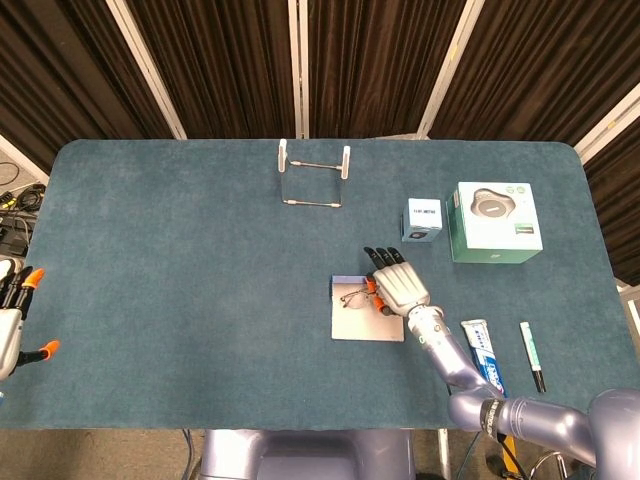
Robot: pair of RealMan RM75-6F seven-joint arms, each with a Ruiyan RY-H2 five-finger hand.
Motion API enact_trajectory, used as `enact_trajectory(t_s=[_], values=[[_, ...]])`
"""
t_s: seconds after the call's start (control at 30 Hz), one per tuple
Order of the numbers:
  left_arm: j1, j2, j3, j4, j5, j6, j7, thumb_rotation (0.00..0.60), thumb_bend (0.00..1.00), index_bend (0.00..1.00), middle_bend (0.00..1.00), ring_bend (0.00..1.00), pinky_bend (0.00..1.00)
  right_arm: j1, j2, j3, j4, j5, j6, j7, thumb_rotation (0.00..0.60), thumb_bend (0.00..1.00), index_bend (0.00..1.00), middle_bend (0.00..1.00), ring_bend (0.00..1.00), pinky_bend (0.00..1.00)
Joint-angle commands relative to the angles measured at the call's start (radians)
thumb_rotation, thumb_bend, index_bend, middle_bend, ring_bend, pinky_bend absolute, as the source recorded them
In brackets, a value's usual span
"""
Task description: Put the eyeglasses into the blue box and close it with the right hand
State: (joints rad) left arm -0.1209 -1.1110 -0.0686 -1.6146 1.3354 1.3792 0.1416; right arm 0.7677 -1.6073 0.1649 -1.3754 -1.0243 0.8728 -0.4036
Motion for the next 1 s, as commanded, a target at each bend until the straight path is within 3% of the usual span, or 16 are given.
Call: enact_trajectory(t_s=[0.03, 0.1, 0.27, 0.6, 1.0], values=[[0.000, 0.000, 0.000, -0.001, 0.001, 0.001, 0.000, 0.600, 0.00, 0.00, 0.00, 0.00, 0.00, -0.001, -0.001, -0.001, -0.003, 0.000, 0.009, -0.006, 0.600, 0.10, 0.30, 0.00, 0.00, 0.00], [0.001, 0.001, 0.000, -0.001, 0.003, 0.003, -0.002, 0.600, 0.00, 0.00, 0.00, 0.00, 0.00, -0.004, 0.003, -0.001, -0.016, -0.014, 0.030, -0.011, 0.600, 0.04, 0.22, 0.00, 0.00, 0.00], [0.001, 0.001, 0.001, 0.000, 0.008, 0.005, -0.006, 0.600, 0.00, 0.00, 0.00, 0.00, 0.00, -0.008, 0.015, -0.004, -0.036, -0.038, 0.049, -0.008, 0.600, 0.04, 0.15, 0.00, 0.00, 0.00], [-0.001, -0.001, 0.000, 0.003, 0.007, 0.005, -0.008, 0.600, 0.00, 0.00, 0.00, 0.00, 0.00, 0.014, -0.039, -0.009, 0.000, -0.064, 0.042, -0.021, 0.600, 0.04, 0.14, 0.00, 0.00, 0.00], [-0.003, 0.001, -0.011, 0.010, -0.023, -0.005, -0.010, 0.600, 0.00, 0.00, 0.00, 0.00, 0.00, 0.072, -0.128, 0.021, 0.173, -0.042, -0.008, -0.041, 0.600, 0.04, 0.14, 0.00, 0.00, 0.00]])
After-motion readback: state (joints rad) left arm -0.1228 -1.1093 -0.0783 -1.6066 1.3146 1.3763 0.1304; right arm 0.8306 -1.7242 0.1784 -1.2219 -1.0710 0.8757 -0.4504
